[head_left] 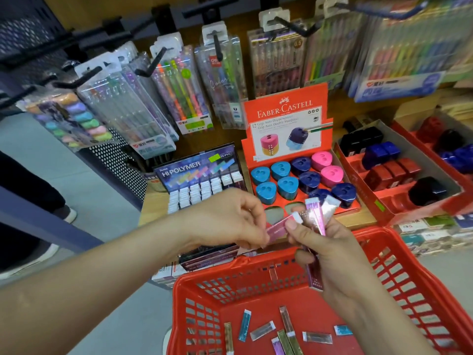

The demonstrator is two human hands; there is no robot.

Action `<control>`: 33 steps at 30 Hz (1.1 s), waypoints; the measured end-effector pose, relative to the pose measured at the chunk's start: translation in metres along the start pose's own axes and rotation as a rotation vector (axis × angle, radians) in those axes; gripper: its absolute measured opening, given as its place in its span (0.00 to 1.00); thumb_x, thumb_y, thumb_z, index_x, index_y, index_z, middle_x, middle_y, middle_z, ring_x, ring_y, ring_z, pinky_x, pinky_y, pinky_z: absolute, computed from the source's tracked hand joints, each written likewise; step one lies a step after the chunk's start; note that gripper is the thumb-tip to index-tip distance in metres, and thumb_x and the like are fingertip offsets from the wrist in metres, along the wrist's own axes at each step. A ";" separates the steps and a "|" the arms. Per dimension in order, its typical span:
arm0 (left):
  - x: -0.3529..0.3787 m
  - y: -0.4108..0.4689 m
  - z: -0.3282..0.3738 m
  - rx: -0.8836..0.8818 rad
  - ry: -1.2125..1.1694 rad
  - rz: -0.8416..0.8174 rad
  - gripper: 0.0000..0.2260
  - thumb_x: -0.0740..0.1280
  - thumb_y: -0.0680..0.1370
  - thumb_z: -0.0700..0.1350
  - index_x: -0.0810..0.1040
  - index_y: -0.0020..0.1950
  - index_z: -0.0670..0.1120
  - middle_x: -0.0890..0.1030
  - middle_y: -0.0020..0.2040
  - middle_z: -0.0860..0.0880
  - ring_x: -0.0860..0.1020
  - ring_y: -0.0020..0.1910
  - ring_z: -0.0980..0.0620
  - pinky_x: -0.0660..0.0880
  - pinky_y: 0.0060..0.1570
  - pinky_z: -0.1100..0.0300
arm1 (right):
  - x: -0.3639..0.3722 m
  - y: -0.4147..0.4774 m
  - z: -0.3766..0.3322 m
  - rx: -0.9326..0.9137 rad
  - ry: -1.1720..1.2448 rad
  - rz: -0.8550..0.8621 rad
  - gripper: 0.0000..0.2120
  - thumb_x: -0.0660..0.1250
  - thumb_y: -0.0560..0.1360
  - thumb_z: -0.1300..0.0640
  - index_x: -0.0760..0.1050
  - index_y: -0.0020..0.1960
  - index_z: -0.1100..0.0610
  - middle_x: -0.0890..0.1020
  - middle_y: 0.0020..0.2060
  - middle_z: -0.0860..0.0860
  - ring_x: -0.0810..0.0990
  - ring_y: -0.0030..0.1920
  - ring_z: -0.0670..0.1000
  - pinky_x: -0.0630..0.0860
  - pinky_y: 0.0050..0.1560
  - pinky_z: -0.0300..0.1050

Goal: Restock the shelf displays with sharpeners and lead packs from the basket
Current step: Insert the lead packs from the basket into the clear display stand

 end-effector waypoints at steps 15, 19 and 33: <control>-0.040 0.007 -0.006 0.062 -0.324 0.298 0.02 0.70 0.73 0.35 0.80 0.44 0.40 0.84 0.37 0.42 0.82 0.35 0.51 0.80 0.36 0.65 | 0.005 0.004 0.006 0.114 0.053 -0.089 0.20 0.70 0.67 0.59 0.77 0.58 0.64 0.79 0.38 0.55 0.72 0.32 0.46 0.62 0.23 0.36; -0.074 0.028 -0.020 0.069 -0.223 0.586 0.02 0.70 0.75 0.36 0.79 0.44 0.41 0.84 0.36 0.43 0.84 0.40 0.48 0.81 0.40 0.62 | -0.006 0.005 0.003 0.174 0.141 -0.052 0.12 0.61 0.77 0.65 0.77 0.59 0.64 0.85 0.49 0.61 0.75 0.34 0.48 0.67 0.24 0.36; -0.056 0.068 -0.035 0.163 0.578 0.712 0.04 0.70 0.76 0.46 0.82 0.45 0.47 0.79 0.39 0.53 0.77 0.41 0.55 0.76 0.46 0.59 | -0.015 0.008 0.006 0.115 -0.015 -0.017 0.11 0.66 0.73 0.58 0.79 0.50 0.65 0.81 0.38 0.59 0.73 0.27 0.48 0.62 0.20 0.35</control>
Point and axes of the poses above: each hand's wrist, its own y-axis towards the middle knuckle, its own x-axis out of the palm, z = x × y, the point moved 1 cm from there along y, towards the middle knuckle
